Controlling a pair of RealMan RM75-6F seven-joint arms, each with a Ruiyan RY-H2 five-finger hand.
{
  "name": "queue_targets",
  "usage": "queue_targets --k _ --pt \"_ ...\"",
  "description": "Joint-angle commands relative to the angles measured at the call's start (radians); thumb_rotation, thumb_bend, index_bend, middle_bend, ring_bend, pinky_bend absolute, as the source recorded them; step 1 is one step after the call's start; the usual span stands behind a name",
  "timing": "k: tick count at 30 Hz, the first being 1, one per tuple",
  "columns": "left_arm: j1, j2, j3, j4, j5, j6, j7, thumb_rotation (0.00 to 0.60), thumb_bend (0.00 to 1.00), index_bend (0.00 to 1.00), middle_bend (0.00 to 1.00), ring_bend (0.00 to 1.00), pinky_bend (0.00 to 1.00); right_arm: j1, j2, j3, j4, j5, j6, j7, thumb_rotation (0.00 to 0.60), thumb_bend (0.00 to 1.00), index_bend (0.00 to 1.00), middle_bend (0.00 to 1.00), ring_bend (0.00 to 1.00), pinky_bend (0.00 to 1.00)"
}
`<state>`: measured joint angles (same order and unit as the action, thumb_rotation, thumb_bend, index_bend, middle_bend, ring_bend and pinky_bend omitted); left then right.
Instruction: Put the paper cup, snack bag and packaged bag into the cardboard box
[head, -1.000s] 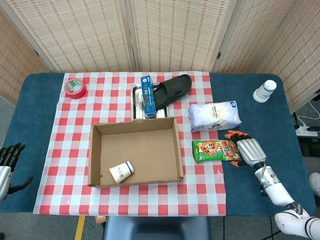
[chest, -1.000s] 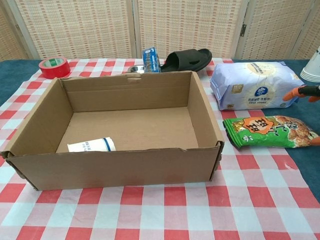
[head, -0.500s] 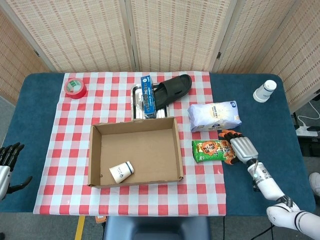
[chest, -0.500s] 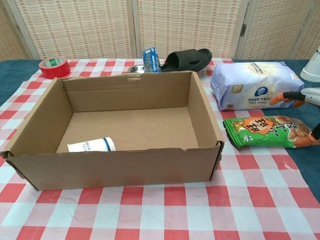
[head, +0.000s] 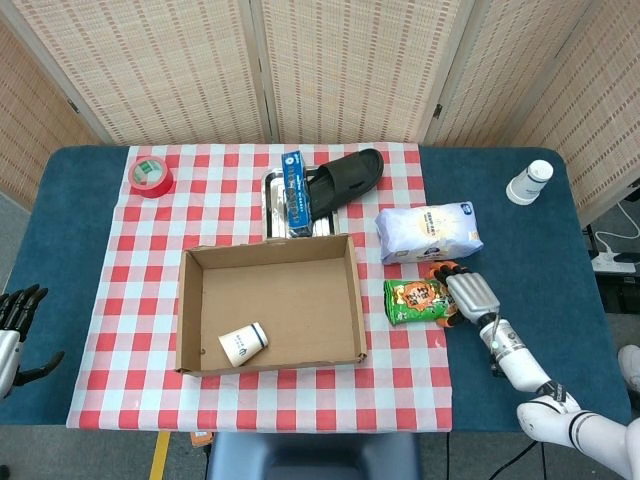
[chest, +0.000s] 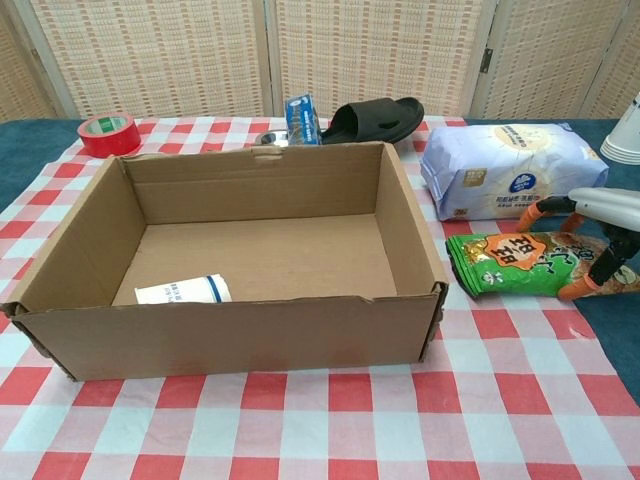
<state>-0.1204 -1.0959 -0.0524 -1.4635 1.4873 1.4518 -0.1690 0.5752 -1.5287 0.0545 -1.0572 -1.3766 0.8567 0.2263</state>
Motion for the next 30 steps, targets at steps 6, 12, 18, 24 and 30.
queue_targets --k 6,12,18,24,30 --pt "-0.002 0.0 0.0 0.002 -0.002 -0.005 -0.002 0.6 0.22 0.0 0.0 0.0 0.0 0.004 -0.021 0.001 0.031 -0.006 -0.003 0.005 0.6 0.0 0.51 0.31 0.3 0.52" --pt "-0.004 0.0 0.001 0.002 -0.001 -0.009 -0.004 0.6 0.22 0.0 0.0 0.0 0.0 -0.009 -0.042 0.015 0.05 -0.004 0.043 -0.019 0.6 0.09 0.7 0.44 0.46 0.71" --pt "-0.006 0.001 0.003 0.002 0.001 -0.013 -0.011 0.6 0.22 0.0 0.0 0.0 0.0 -0.02 -0.035 0.027 0.031 -0.017 0.103 -0.045 0.6 0.22 0.79 0.52 0.54 0.79" --pt "-0.006 0.003 0.005 0.001 0.007 -0.012 -0.013 0.6 0.22 0.0 0.0 0.0 0.0 -0.029 0.031 0.046 -0.085 -0.036 0.174 -0.099 0.6 0.26 0.81 0.54 0.57 0.82" --pt "-0.005 0.003 0.006 0.0 0.009 -0.009 -0.015 0.6 0.22 0.0 0.0 0.0 0.0 -0.028 0.146 0.086 -0.304 -0.056 0.25 -0.203 0.6 0.27 0.81 0.54 0.58 0.82"
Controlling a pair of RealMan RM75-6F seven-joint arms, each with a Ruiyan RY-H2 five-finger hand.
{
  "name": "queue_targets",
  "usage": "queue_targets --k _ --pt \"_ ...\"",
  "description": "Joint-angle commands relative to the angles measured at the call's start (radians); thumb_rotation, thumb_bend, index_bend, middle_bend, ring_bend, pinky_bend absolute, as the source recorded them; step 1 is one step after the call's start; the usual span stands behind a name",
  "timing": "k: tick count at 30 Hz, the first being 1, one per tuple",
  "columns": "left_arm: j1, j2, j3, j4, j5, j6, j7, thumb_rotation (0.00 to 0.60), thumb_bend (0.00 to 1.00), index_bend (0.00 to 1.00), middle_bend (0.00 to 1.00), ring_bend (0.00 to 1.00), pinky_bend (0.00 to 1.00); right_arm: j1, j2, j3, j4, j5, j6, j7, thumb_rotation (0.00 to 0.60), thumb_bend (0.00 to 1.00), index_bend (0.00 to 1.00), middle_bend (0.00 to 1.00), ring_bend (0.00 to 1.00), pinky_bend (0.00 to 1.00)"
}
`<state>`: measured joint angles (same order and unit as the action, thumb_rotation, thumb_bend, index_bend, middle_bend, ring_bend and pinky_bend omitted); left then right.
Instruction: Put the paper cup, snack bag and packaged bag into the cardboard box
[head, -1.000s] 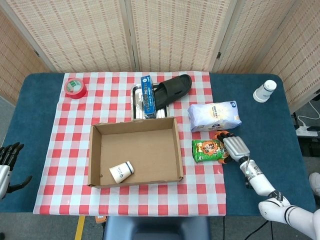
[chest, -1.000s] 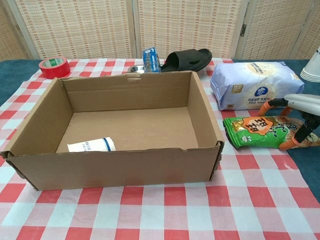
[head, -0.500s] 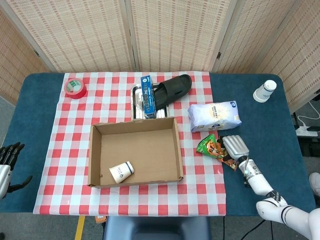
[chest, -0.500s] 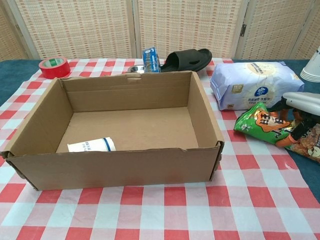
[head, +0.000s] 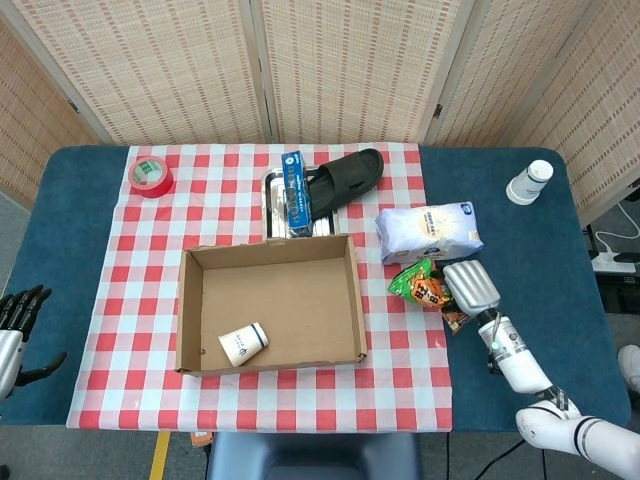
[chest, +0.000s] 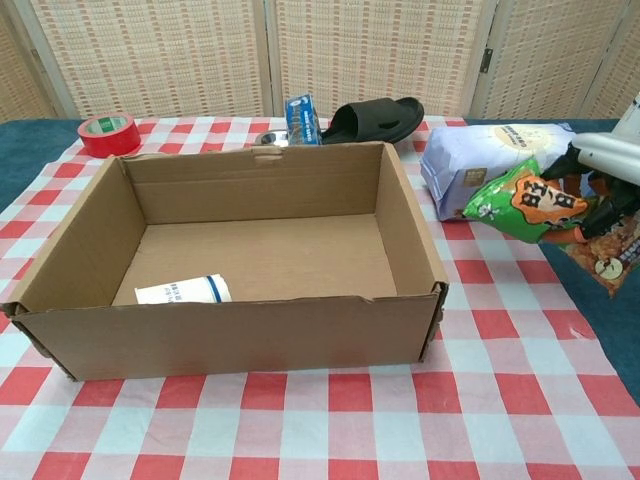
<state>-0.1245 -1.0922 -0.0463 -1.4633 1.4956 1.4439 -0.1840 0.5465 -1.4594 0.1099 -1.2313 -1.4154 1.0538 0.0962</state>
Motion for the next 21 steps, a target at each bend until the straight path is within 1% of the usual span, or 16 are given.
queue_targets --k 1,3,7,10,12,15,19,21 --pt "-0.001 0.0 0.0 0.0 0.001 -0.001 0.001 0.6 0.22 0.0 0.0 0.0 0.0 0.005 0.094 0.039 -0.165 -0.021 0.061 -0.092 0.6 0.27 0.81 0.54 0.58 0.82" --pt "-0.001 -0.001 0.001 -0.001 0.002 -0.001 0.004 0.6 0.22 0.0 0.0 0.0 0.0 0.017 0.128 0.063 -0.236 -0.026 0.076 -0.138 0.6 0.27 0.81 0.54 0.58 0.82" --pt "-0.002 -0.002 0.003 -0.004 0.005 -0.003 0.012 0.6 0.22 0.0 0.0 0.0 0.0 0.065 0.189 0.141 -0.401 -0.012 0.086 -0.243 0.6 0.27 0.81 0.54 0.58 0.82" --pt "-0.003 -0.003 0.003 -0.004 0.003 -0.005 0.016 0.6 0.22 0.0 0.0 0.0 0.0 0.113 0.199 0.192 -0.494 0.015 0.066 -0.309 0.6 0.27 0.81 0.54 0.58 0.82" --pt "-0.004 -0.004 0.002 -0.004 0.001 -0.006 0.018 0.6 0.22 0.0 0.0 0.0 0.0 0.145 0.184 0.218 -0.528 0.039 0.051 -0.333 0.6 0.27 0.81 0.54 0.58 0.82" --pt "-0.004 -0.005 0.002 -0.004 0.001 -0.006 0.019 0.6 0.22 0.0 0.0 0.0 0.0 0.199 0.131 0.242 -0.542 0.079 0.016 -0.353 0.6 0.27 0.81 0.54 0.58 0.82" --pt "-0.003 -0.004 0.002 -0.004 -0.001 -0.004 0.019 0.6 0.22 0.0 0.0 0.0 0.0 0.28 0.019 0.248 -0.462 0.095 -0.018 -0.388 0.6 0.27 0.81 0.54 0.58 0.82" --pt "-0.002 -0.005 0.001 -0.003 -0.003 -0.004 0.018 0.6 0.22 0.0 0.0 0.0 0.0 0.311 -0.031 0.25 -0.42 0.113 -0.036 -0.386 0.6 0.27 0.81 0.54 0.58 0.82"
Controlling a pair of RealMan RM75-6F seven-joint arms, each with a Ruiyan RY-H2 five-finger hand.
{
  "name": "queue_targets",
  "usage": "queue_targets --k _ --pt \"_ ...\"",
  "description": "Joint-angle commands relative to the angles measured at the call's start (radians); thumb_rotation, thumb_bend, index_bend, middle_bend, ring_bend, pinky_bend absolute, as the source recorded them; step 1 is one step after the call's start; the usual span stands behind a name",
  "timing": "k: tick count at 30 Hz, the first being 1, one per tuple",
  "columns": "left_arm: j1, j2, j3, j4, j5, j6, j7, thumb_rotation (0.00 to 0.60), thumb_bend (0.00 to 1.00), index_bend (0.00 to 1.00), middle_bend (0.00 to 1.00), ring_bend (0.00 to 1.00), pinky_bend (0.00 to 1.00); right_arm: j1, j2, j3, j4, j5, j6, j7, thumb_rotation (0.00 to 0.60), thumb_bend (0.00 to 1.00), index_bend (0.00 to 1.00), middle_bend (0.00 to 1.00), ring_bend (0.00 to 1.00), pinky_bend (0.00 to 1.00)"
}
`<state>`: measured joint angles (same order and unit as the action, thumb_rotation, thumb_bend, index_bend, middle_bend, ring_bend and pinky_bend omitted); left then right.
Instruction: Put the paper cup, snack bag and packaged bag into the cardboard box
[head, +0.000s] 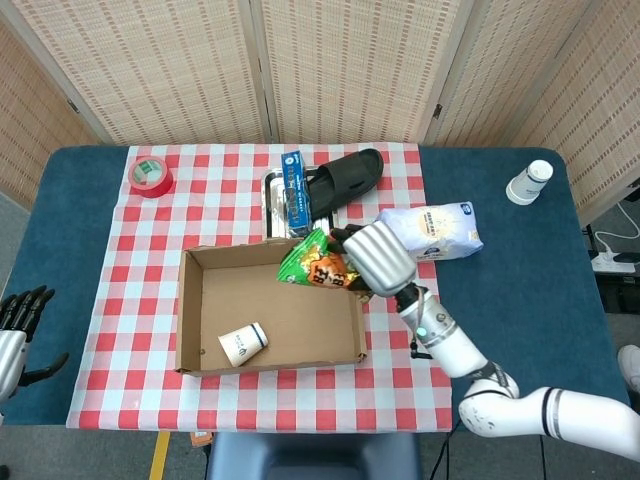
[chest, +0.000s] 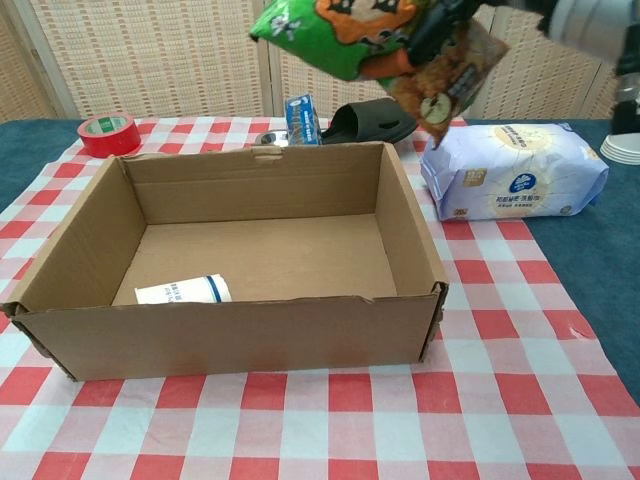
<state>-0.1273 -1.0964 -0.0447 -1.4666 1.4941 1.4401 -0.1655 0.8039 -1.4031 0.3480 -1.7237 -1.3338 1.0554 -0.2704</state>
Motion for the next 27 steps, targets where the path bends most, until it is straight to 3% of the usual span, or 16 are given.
queue_targets --k 1,4,6,7,8,9,11,13,21,27 --pt "0.0 -0.001 -0.001 0.002 -0.003 -0.002 -0.001 0.6 0.22 0.0 0.0 0.0 0.0 0.072 -0.12 0.016 0.097 0.046 -0.048 -0.012 0.6 0.27 0.81 0.54 0.58 0.82" --pt "-0.001 0.0 -0.002 0.003 -0.006 -0.003 -0.001 0.6 0.22 0.0 0.0 0.0 0.0 0.111 -0.191 0.022 0.156 0.083 -0.077 0.016 0.6 0.26 0.79 0.54 0.57 0.82" --pt "0.0 0.001 -0.002 0.002 -0.008 -0.005 0.001 0.6 0.22 0.0 0.0 0.0 0.0 0.134 -0.202 0.018 0.17 0.117 -0.134 0.039 0.6 0.14 0.68 0.52 0.49 0.76" --pt "-0.001 0.002 -0.002 0.001 -0.01 -0.007 0.001 0.6 0.22 0.0 0.0 0.0 0.0 0.149 -0.193 0.014 0.17 0.149 -0.191 0.056 0.6 0.08 0.57 0.47 0.4 0.66" --pt "-0.002 0.003 -0.002 0.0 -0.011 -0.009 0.001 0.6 0.22 0.0 0.0 0.0 0.0 0.161 -0.183 0.012 0.169 0.18 -0.232 0.059 0.6 0.02 0.43 0.4 0.28 0.5" --pt "-0.002 0.004 -0.002 -0.001 -0.011 -0.011 0.001 0.6 0.22 0.0 0.0 0.0 0.0 0.172 -0.174 0.009 0.168 0.219 -0.266 0.048 0.6 0.0 0.24 0.27 0.13 0.29" --pt "-0.003 0.007 -0.002 -0.003 -0.012 -0.015 0.0 0.6 0.22 0.0 0.0 0.0 0.0 0.203 -0.156 0.0 0.16 0.335 -0.328 -0.002 0.6 0.0 0.03 0.07 0.0 0.04" --pt "0.0 0.008 -0.003 -0.002 -0.011 -0.007 -0.008 0.6 0.22 0.0 0.0 0.0 0.0 0.215 -0.142 0.005 0.131 0.367 -0.303 -0.035 0.6 0.0 0.0 0.0 0.0 0.0" --pt "0.001 0.005 -0.001 0.003 -0.005 -0.003 -0.011 0.6 0.22 0.0 0.0 0.0 0.0 0.181 -0.074 -0.022 0.084 0.338 -0.199 -0.071 0.6 0.0 0.0 0.0 0.0 0.0" --pt "-0.002 0.003 0.001 -0.001 -0.004 -0.008 -0.001 0.6 0.22 0.0 0.0 0.0 0.0 0.131 0.086 -0.089 0.024 0.368 -0.103 -0.26 0.6 0.0 0.0 0.0 0.0 0.0"
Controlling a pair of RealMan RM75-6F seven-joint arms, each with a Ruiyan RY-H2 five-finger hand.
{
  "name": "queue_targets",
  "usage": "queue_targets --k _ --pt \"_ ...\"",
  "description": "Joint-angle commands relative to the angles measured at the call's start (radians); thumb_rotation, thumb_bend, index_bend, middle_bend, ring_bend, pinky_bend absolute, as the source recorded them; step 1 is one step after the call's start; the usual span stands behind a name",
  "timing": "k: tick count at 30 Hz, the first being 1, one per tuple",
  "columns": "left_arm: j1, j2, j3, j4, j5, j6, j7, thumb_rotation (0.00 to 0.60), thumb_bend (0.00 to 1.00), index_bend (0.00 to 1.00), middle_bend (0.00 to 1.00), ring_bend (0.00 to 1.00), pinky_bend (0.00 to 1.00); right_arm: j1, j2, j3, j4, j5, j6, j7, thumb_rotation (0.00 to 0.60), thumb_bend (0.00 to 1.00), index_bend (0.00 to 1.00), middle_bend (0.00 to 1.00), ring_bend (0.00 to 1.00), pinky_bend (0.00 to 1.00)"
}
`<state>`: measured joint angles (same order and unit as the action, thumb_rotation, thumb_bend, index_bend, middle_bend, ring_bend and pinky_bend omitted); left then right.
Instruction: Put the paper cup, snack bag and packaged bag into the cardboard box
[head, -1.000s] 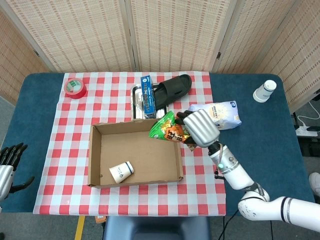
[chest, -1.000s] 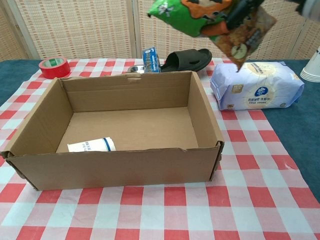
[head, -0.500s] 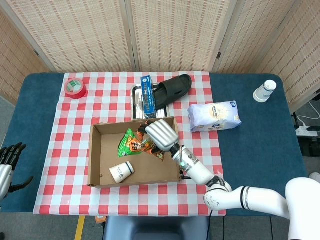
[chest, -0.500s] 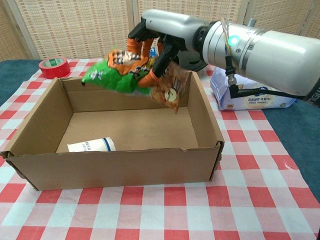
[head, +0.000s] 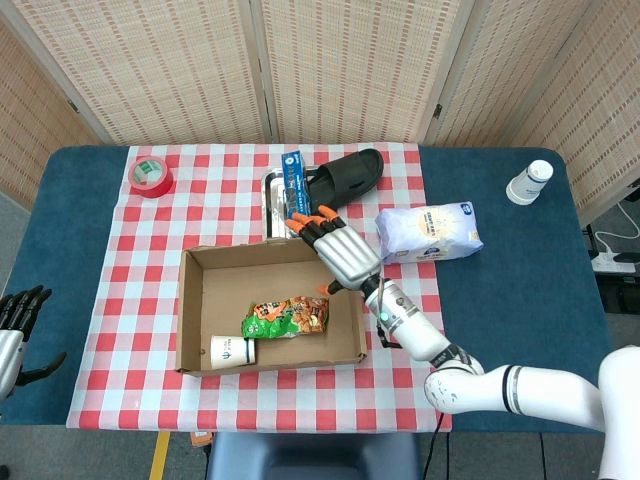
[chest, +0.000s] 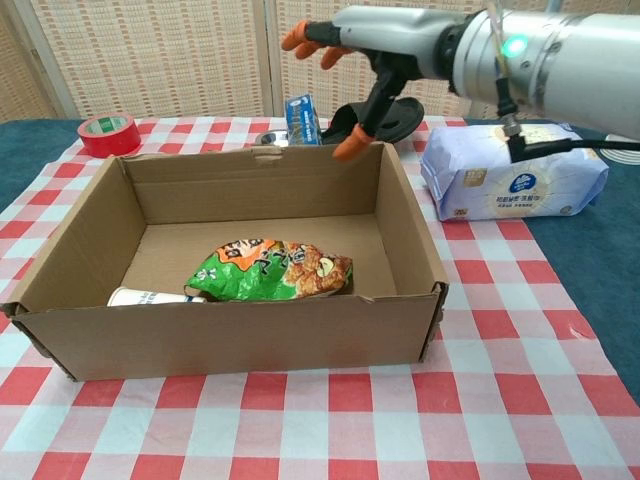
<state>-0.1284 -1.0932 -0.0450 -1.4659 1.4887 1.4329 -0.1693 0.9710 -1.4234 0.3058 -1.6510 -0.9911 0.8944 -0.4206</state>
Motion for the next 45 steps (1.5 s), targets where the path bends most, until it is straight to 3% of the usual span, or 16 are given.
queue_targets --k 1,7,16,34,45 --pt "-0.001 -0.001 0.001 -0.002 0.001 -0.001 0.004 0.6 0.22 0.0 0.0 0.0 0.0 -0.043 0.124 -0.054 -0.056 0.038 0.062 -0.121 0.6 0.0 0.0 0.0 0.0 0.0" --pt "-0.002 -0.003 0.003 -0.006 0.004 -0.003 0.017 0.6 0.22 0.0 0.0 0.0 0.0 -0.119 0.254 -0.124 -0.062 0.109 0.063 -0.125 0.6 0.0 0.0 0.0 0.0 0.0" --pt "-0.003 -0.006 0.005 -0.009 0.005 -0.004 0.028 0.6 0.22 0.0 0.0 0.0 0.0 -0.177 0.259 -0.179 0.107 0.063 0.03 -0.042 0.6 0.0 0.0 0.0 0.0 0.0" --pt "-0.006 -0.002 -0.005 0.006 -0.015 -0.014 -0.007 0.6 0.22 0.0 0.0 0.0 0.0 -0.122 0.076 -0.166 0.482 0.04 -0.149 0.066 0.6 0.0 0.0 0.0 0.0 0.0" --pt "-0.005 -0.001 -0.009 0.012 -0.022 -0.014 -0.019 0.6 0.22 0.0 0.0 0.0 0.0 -0.082 -0.032 -0.153 0.653 0.028 -0.255 0.129 0.6 0.0 0.0 0.0 0.0 0.0"
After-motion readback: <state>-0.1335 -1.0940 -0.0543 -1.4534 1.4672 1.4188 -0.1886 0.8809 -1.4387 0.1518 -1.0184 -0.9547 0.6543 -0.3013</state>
